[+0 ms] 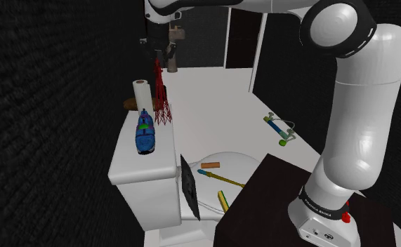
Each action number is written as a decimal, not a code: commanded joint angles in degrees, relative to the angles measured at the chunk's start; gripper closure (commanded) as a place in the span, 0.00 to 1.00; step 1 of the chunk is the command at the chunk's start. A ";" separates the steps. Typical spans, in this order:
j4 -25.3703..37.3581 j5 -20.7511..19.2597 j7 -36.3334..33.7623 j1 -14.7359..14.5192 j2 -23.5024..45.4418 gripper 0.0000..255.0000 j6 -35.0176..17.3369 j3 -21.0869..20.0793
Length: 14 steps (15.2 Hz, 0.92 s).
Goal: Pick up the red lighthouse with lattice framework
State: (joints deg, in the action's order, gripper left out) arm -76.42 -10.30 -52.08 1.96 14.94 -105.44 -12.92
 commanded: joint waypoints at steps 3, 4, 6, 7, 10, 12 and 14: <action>4.61 -0.22 0.27 -0.38 1.19 1.00 3.42 -0.06; 5.89 -0.28 0.34 -0.49 1.53 1.00 4.37 -0.07; 8.61 -0.45 0.50 -0.75 2.31 1.00 6.32 -0.09; 10.06 -0.55 0.58 -0.89 2.75 1.00 7.33 -0.10; 14.82 -0.91 0.84 -1.40 4.33 1.00 10.53 -0.11; 18.46 -1.23 1.03 -1.84 5.64 1.00 12.86 -0.11; 20.78 -1.45 1.15 -2.14 6.53 1.00 14.30 -0.09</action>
State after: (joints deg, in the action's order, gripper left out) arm -57.28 -11.59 -51.03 0.00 20.73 -92.04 -13.03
